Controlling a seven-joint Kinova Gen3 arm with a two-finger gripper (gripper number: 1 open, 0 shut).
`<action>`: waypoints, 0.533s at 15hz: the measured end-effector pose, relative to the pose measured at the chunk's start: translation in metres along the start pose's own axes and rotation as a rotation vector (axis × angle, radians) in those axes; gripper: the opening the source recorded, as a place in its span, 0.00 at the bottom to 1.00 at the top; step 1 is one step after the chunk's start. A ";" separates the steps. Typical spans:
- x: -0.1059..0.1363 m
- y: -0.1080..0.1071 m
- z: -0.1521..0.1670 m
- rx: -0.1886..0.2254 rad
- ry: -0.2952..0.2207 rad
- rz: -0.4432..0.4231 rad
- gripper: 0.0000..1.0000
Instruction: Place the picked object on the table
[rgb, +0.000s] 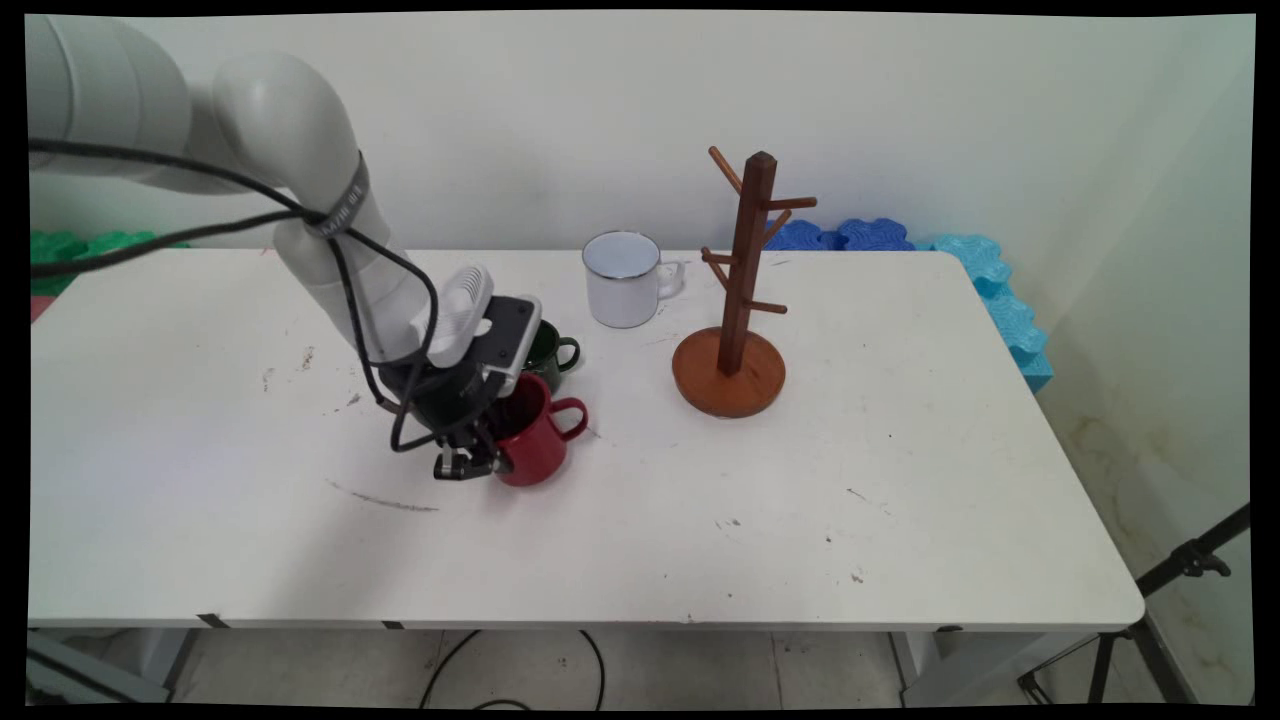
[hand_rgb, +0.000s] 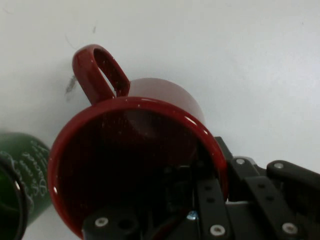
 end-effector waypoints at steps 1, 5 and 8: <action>0.000 -0.001 0.004 0.001 -0.001 0.000 0.00; -0.001 -0.004 0.017 0.010 -0.006 0.001 0.00; -0.001 -0.006 0.024 0.012 -0.004 0.004 1.00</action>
